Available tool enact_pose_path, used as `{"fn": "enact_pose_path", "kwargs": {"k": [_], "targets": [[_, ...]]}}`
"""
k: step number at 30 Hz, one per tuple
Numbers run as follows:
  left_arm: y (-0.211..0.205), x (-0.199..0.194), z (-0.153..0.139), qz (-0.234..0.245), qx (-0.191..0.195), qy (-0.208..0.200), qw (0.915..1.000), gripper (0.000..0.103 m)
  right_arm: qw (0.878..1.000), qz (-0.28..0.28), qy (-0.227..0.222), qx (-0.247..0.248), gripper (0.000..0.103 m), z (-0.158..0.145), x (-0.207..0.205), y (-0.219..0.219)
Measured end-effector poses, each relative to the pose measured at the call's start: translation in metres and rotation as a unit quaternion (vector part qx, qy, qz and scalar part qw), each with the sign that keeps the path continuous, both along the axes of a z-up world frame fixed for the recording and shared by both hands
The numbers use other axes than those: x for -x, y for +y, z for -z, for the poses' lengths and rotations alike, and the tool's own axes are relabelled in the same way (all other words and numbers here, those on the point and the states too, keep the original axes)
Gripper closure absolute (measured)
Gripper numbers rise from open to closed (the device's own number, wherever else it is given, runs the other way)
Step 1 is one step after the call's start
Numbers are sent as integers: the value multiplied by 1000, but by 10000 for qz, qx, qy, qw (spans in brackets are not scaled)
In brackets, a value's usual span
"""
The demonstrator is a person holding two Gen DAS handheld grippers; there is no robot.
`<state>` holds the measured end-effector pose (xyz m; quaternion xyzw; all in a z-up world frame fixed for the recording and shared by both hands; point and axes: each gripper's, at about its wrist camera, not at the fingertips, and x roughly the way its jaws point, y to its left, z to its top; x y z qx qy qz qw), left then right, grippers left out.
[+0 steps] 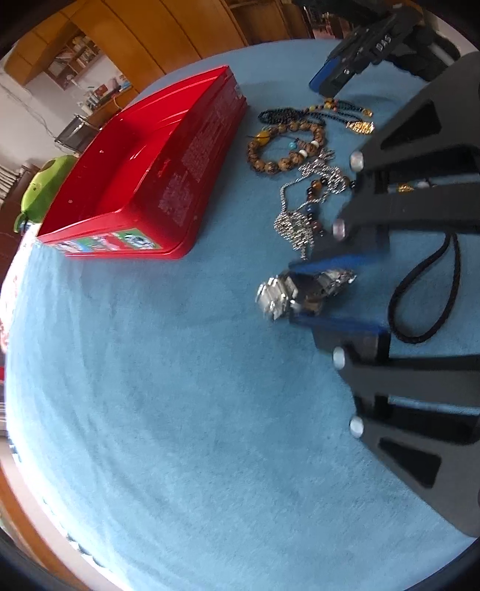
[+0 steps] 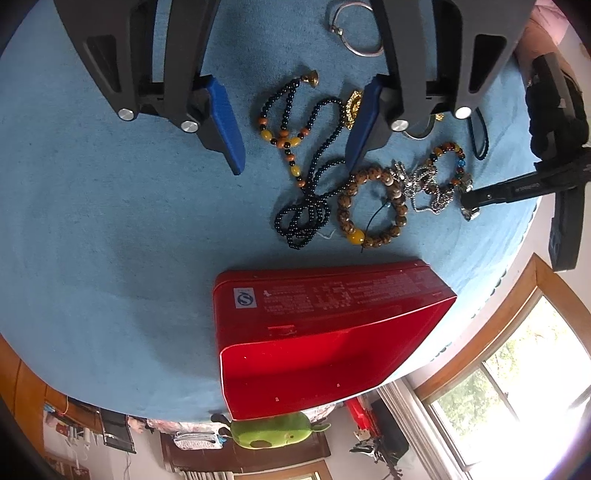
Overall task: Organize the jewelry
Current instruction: 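Lower the left tool onto the silver watch and close on it, then grasp the black beaded necklace with the right tool while the left tool holds the watch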
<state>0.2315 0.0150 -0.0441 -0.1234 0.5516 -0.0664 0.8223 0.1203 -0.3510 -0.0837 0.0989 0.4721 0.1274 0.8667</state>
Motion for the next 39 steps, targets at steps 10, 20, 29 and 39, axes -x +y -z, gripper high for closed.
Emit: {"fn": "enact_pose_path", "kwargs": {"k": [10,20,29,39], "targets": [[18,10,-21,-73,322,-470,9983,87,9994,-32,19,-340,53,-10,-11,-4],[28,15,-39,-143,437,-854,9953,87,9992,-126,387,-5,53,0,-35,16],[21,21,-34,85,446,-815,9956,87,9982,-30,340,484,76,9,-54,29],[20,22,-32,133,456,-816,9955,87,9997,-137,211,-58,95,-5,-33,12]]}}
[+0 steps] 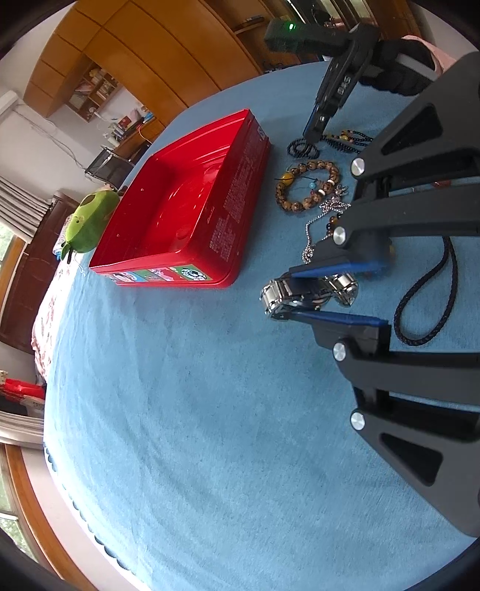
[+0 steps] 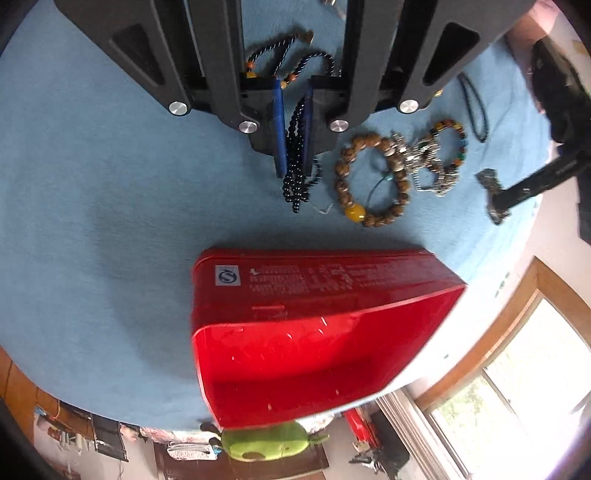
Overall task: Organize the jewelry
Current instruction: 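Grasp the black beaded necklace with the right tool while the left tool holds the watch, then carry watch and necklace into the red tin and open both tools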
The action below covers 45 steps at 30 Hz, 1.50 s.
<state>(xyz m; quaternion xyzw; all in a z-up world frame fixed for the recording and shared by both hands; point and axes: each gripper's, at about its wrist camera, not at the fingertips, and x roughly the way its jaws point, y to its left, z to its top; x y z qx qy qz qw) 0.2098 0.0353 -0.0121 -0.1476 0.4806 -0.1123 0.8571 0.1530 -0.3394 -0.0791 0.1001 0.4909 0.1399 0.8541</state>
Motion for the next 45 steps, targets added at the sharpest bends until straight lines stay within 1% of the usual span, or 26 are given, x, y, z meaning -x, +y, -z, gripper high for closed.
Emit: {"fn": "enact_pose_path", "kwargs": {"k": [4,7,11,12,13,14,15,19,21,23,24,25,26,27,28,29,30,32,33,34,42,44,45], "targets": [[-1,1,-1,30,3,-26,10000,87,9996,-112,-228,-155,95,-12,27,-4],[-1,1,0,42,18,1,10000,86,9997,-127,-199,-60,95,-6,41,-3],[-1,0,1,52,25,28,10000,86,9999,94,-97,11,86,3,48,-8],[-2,1,1,62,33,28,10000,86,9999,132,-102,33,79,3,47,-8],[-2,1,1,70,33,25,10000,86,9998,184,-64,22,64,3,47,-10],[-2,1,1,76,29,20,10000,86,9997,227,-24,5,57,5,44,-12],[-3,2,0,83,26,16,10000,86,9996,267,15,-15,54,7,43,-13],[-4,2,1,93,24,20,10000,86,9997,193,176,3,54,16,37,-8],[-4,2,1,99,31,25,9999,86,9996,155,176,176,53,18,33,-3],[-5,3,1,105,33,27,9999,86,9988,89,57,472,53,17,33,7],[-5,3,1,103,29,26,9999,86,9979,23,-21,641,56,17,34,14],[-5,3,1,101,30,27,9999,86,9973,-21,-71,733,62,18,36,17],[-5,3,1,101,33,29,9999,86,9962,-46,-132,858,66,18,36,22],[-5,3,1,104,30,30,9999,86,9947,-67,-221,997,74,18,37,25],[-5,3,1,104,31,30,9999,86,9945,-84,-257,1015,84,18,37,26],[-5,3,1,104,26,34,9999,86,9947,-101,-268,984,85,18,37,26],[-5,3,1,106,23,39,9999,86,9953,-108,-273,919,92,19,36,26],[-6,4,2,118,13,43,9999,86,9967,-96,-260,767,95,19,36,23],[-6,4,2,124,9,39,9999,86,9975,-80,-255,647,98,18,36,19],[-6,4,2,130,5,35,9999,86,9980,-81,-275,571,99,16,37,17],[-8,9,-4,196,50,-80,9998,86,9984,-99,-543,-138,99,-14,49,-12],[-8,9,-5,207,68,-93,9997,86,9977,-110,-640,-184,99,-20,53,-16],[-8,10,-6,209,77,-102,9997,86,9976,-128,-668,-131,99,-21,53,-16]]}}
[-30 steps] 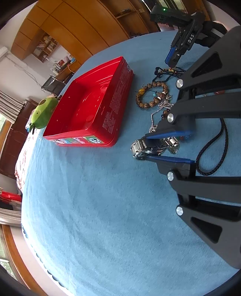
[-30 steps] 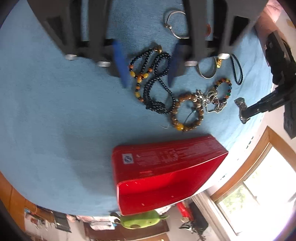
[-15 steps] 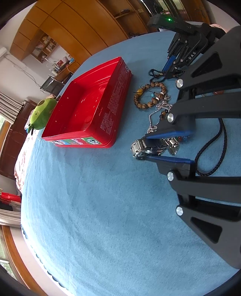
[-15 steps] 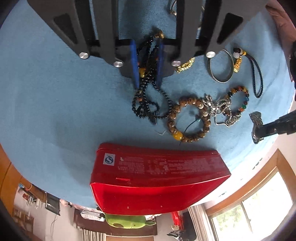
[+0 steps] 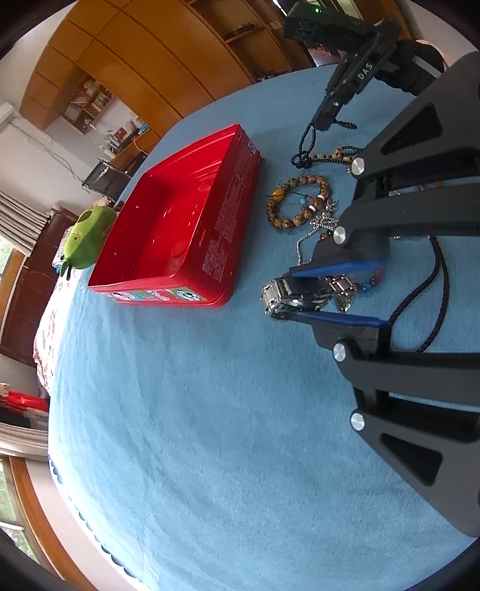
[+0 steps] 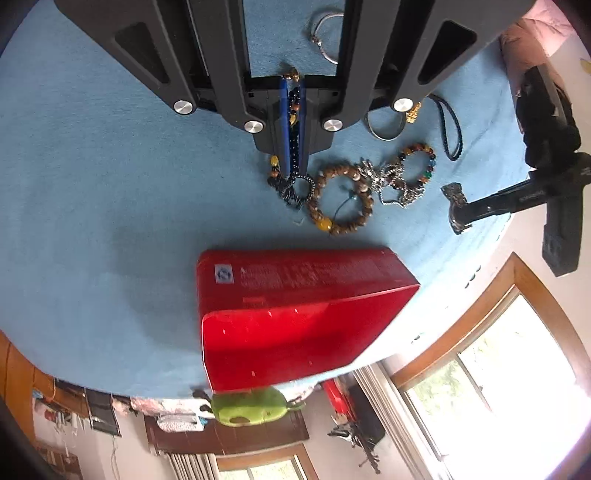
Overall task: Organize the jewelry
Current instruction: 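Carry watch and necklace into the red tin and open both tools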
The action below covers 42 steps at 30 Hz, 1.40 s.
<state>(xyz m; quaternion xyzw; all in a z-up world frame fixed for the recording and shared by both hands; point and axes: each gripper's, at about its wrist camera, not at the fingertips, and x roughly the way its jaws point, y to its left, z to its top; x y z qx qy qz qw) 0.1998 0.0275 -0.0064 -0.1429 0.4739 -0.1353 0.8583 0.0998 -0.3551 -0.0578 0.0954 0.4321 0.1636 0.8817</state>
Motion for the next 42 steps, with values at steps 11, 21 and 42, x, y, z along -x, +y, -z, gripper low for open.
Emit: {"fn": "enact_pose_path", "kwargs": {"k": [11,21,42], "targets": [[0,5,-9,41,-18,-160,9999,96,9962,48,648,586,77,28,-9,16],[-3,-5,8,-36,-363,285,9989,71,9938,-144,587,929,64,36,-6,32],[-30,-25,44,156,-887,528,9945,85,9950,-164,451,880,90,38,-9,38]]}}
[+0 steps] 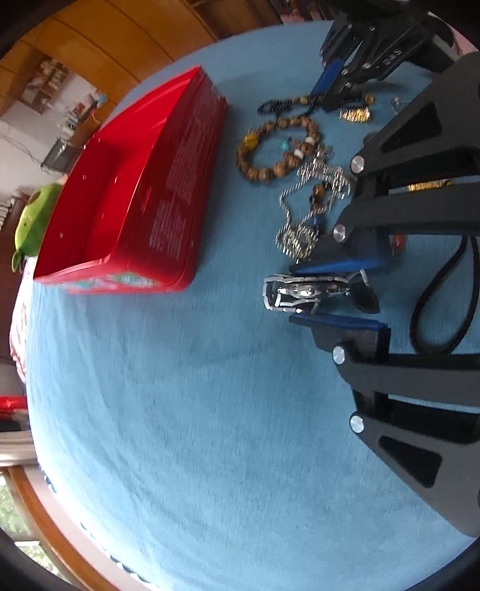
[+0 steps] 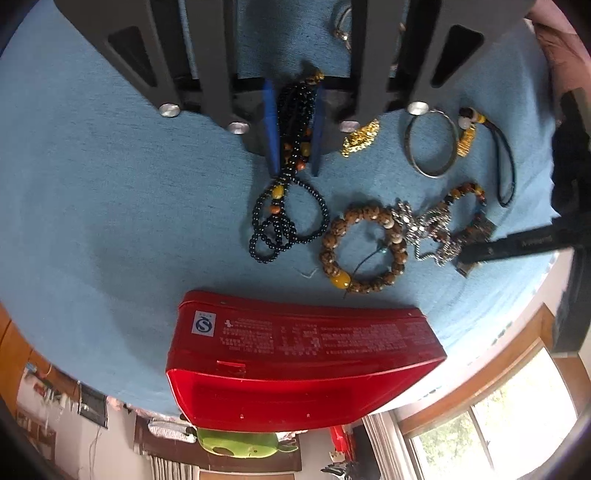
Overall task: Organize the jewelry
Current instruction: 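Carry watch and necklace into the red tin and open both tools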
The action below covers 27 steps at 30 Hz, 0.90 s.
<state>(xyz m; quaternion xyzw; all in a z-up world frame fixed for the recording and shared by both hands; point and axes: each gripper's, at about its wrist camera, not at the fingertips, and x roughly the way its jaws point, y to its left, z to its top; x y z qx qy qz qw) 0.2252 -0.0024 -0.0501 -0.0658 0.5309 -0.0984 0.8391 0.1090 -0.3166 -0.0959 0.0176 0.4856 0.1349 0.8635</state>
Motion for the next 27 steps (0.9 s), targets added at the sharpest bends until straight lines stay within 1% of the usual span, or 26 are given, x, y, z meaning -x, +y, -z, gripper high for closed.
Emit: {"fn": "enact_pose_path", "kwargs": {"k": [2,4,9,14,18,20,27], "targets": [[-1,3,-2,27,53,-63,10000,85,9993,30,92,-359,92,-1,-2,-9],[-1,6,-3,61,205,-83,9997,85,9973,16,156,-721,92,-3,-3,-18],[5,16,-19,100,461,-411,9980,85,9929,-53,22,-1192,92,-18,1,-28],[12,25,-38,63,583,-679,9960,85,9875,-128,-131,-1565,92,-33,8,-39],[14,30,-52,31,653,-823,9945,85,9842,-161,-284,-1740,92,-50,12,-43],[14,31,-60,47,658,-874,9940,85,9831,-181,-393,-1777,92,-64,12,-47],[5,16,-96,223,689,-1002,9923,85,9829,-169,-826,-1639,92,-120,7,-52]]}}
